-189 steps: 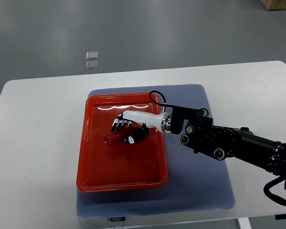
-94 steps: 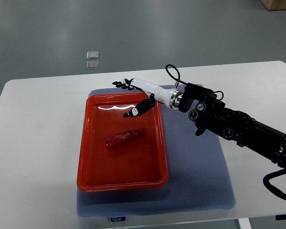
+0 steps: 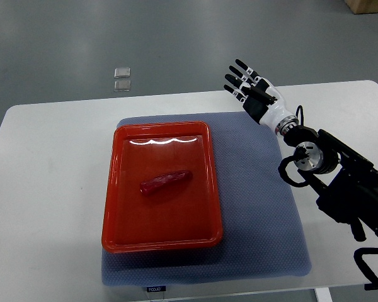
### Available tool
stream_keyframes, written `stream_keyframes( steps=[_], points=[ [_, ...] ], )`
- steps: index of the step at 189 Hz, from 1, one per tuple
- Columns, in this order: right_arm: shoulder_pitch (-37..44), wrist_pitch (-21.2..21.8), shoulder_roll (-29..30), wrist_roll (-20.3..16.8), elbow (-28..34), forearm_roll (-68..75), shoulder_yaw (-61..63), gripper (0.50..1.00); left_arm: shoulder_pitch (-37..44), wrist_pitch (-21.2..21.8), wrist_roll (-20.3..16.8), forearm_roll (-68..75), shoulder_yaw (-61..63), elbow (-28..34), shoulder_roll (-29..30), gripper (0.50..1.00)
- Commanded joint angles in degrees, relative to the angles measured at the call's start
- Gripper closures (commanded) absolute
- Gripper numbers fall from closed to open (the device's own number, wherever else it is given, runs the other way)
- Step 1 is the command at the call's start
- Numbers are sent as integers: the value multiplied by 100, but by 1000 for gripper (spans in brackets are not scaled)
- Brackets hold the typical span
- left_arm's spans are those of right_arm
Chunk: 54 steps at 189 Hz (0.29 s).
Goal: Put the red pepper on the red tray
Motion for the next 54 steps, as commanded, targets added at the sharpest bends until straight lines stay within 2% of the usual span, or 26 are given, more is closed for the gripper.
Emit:
stream_keyframes(
  steps=[1,17,18,28,54],
  points=[
    [-120,315,25,5,-365,610,21,593,-1,0,-1,1,-1,0,0,500],
    [-146,394,25,5,-409,698,21,591,-1,0,-1,1,-1,0,0,500],
    [-181,533,16,5,-426,777,30,591,-1,0,-1,1,-1,0,0,500],
    [-234,623,8,5,-435,795,21,591,-1,0,7,1,-1,0,0,500],
    [-287,605,8,14,-488,795,30,591,-1,0,-1,1,-1,0,0,500]
  ],
)
